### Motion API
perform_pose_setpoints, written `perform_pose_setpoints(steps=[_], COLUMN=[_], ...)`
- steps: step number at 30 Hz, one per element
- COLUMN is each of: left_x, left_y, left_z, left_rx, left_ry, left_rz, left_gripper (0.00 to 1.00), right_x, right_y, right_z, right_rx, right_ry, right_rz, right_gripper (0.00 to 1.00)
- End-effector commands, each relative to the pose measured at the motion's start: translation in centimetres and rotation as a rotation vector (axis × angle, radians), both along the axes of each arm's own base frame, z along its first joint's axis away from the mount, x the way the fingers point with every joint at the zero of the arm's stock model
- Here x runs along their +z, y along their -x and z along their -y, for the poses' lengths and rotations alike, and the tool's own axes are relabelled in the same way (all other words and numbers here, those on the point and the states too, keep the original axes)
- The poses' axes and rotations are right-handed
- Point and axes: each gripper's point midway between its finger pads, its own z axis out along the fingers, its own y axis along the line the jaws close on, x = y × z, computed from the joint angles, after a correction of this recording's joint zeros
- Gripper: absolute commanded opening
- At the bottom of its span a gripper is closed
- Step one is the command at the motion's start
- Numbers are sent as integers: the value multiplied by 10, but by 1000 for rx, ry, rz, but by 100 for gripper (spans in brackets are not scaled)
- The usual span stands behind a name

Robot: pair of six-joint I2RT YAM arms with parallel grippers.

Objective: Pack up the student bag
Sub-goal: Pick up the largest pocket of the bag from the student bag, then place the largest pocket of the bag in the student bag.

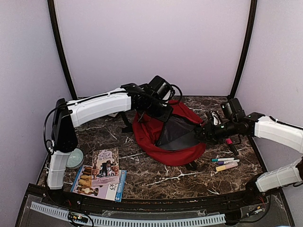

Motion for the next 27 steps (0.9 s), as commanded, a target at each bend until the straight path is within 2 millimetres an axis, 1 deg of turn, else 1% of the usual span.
perform_pose_setpoints(steps=[1, 4, 11, 13, 15, 17, 20, 22, 23, 24, 27], left_x=[63, 72, 112, 118, 118, 109, 92, 73, 57, 45, 14], left_y=[7, 11, 19, 23, 26, 25, 15, 4, -3, -9, -20], left_z=[4, 6, 10, 14, 17, 14, 8, 2, -2, -6, -15], left_rx=[16, -2, -54, -75, -87, -76, -56, -31, -8, 12, 60], left_ry=[167, 195, 284, 311, 322, 301, 253, 214, 189, 175, 175], left_rz=[17, 17, 61, 52, 35, 32, 42, 25, 3, -16, -75], left_gripper=[0, 0, 0, 0, 0, 0, 0, 0, 0, 0, 0], right_x=[-8, -16, -25, -27, -28, -27, -24, -21, -21, -22, -21], right_y=[-8, -15, -40, -47, -54, -60, -69, -75, -77, -79, -76], right_z=[-16, -19, -30, -32, -35, -39, -41, -42, -42, -41, -41], right_rx=[-2, -5, -9, -33, -53, -59, -64, -63, -61, -59, -31], right_ry=[-83, -82, -71, -79, -100, -116, -101, -86, -74, -59, -42], right_rz=[4, -1, 16, 19, 21, 21, 35, 43, 42, 37, 31], right_gripper=[33, 31, 28, 28, 28, 27, 27, 27, 27, 27, 27])
